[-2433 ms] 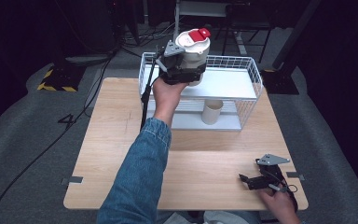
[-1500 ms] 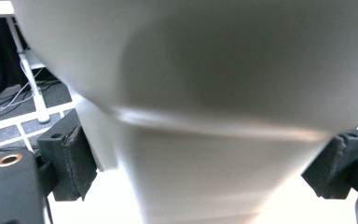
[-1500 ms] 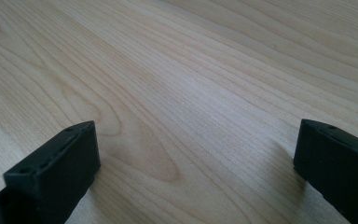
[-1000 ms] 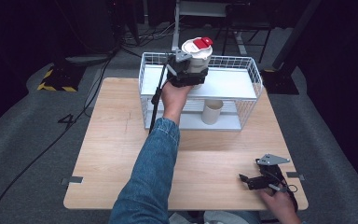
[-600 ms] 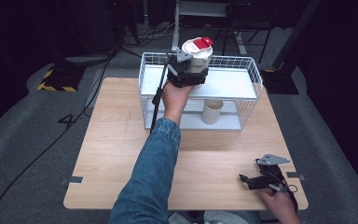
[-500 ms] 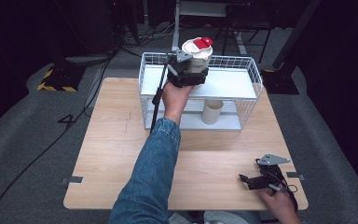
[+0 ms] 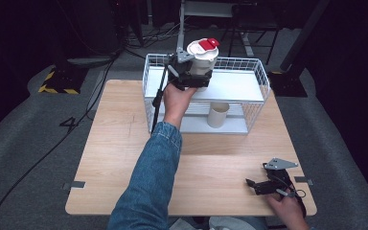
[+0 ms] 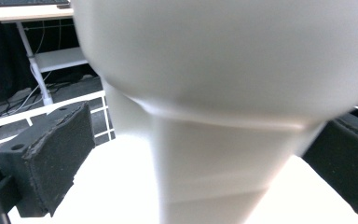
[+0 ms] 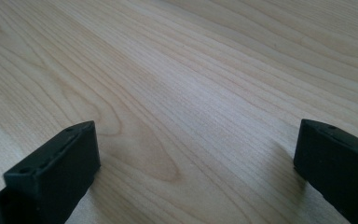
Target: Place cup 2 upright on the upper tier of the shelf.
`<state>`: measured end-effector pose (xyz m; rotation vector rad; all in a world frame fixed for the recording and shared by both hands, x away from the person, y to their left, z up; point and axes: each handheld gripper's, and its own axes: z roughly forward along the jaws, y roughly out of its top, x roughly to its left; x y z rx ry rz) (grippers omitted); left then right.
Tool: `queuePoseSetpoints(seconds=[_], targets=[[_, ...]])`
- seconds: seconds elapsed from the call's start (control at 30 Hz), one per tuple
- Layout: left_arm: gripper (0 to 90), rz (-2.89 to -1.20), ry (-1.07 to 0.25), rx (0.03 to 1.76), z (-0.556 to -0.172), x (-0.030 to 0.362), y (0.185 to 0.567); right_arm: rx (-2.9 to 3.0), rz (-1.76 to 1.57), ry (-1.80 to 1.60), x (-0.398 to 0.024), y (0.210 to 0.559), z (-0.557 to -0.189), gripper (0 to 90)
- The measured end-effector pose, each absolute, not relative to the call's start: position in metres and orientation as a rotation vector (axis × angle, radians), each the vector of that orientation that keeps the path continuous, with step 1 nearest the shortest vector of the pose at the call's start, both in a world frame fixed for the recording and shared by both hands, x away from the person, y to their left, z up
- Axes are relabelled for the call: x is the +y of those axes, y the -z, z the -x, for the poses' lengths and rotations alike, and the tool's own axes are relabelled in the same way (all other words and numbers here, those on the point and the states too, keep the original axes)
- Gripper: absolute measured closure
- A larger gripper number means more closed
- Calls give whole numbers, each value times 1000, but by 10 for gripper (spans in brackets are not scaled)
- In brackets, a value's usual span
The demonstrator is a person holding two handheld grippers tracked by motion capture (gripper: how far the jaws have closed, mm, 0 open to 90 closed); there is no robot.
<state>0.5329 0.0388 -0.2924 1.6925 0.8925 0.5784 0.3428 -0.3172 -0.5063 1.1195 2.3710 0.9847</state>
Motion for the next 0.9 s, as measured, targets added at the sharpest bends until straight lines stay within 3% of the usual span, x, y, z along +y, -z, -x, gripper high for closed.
queuePoseSetpoints(seconds=[0.9], targets=[[0,-1718,-574,805,-466,72,268,2389,-1103,-990,-318,506,-344,2]])
